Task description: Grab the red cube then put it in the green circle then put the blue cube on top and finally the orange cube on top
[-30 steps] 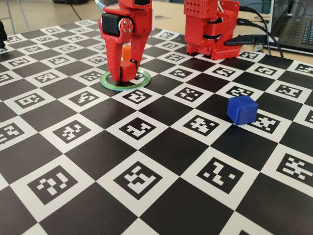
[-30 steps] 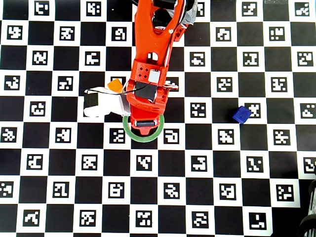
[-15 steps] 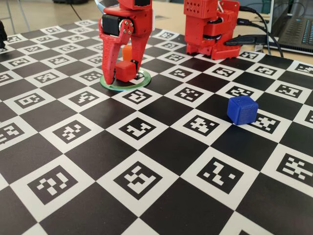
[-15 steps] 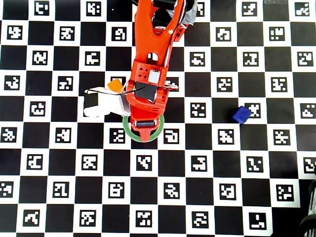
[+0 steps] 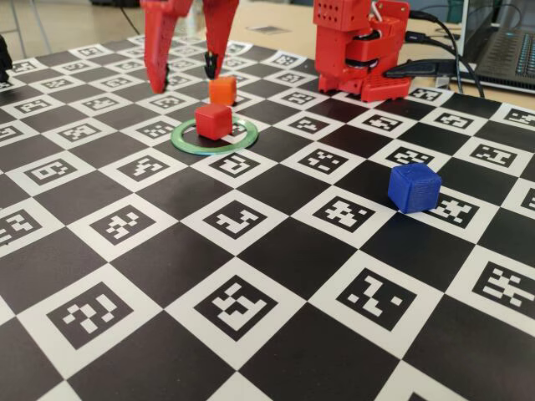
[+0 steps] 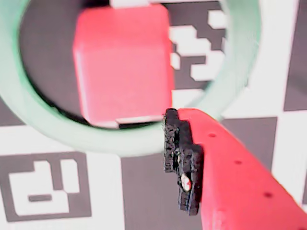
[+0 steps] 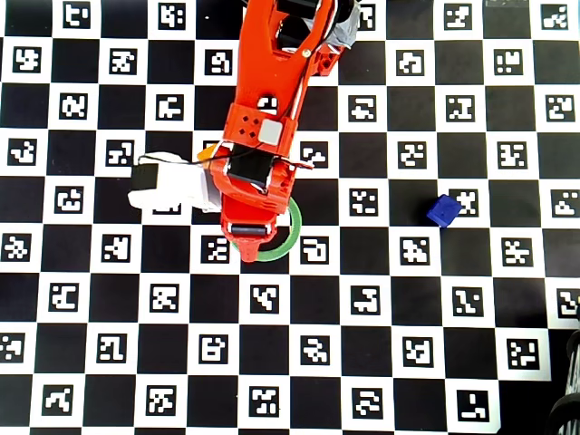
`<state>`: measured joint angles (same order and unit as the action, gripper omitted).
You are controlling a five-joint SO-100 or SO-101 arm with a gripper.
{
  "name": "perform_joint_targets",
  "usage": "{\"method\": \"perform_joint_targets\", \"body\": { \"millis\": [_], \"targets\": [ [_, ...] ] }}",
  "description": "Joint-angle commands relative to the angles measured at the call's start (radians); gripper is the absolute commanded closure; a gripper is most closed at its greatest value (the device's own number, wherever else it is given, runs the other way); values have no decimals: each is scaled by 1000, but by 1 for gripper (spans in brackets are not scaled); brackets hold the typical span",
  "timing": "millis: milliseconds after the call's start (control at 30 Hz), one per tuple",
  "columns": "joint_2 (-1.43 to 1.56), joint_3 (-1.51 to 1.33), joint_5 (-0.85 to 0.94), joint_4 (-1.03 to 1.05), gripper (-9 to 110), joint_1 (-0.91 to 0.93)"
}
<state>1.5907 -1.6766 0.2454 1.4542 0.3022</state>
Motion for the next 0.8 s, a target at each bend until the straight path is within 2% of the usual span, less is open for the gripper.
{"method": "perform_joint_targets", "body": {
  "millis": [0,233,433,533,767],
  "targets": [
    [92,138,-15,98,67,-9],
    [94,156,-64,153,67,-52],
    [103,149,-196,169,64,-121],
    [114,143,-284,184,64,-187],
    [152,138,-364,189,64,-413]
  ]
}}
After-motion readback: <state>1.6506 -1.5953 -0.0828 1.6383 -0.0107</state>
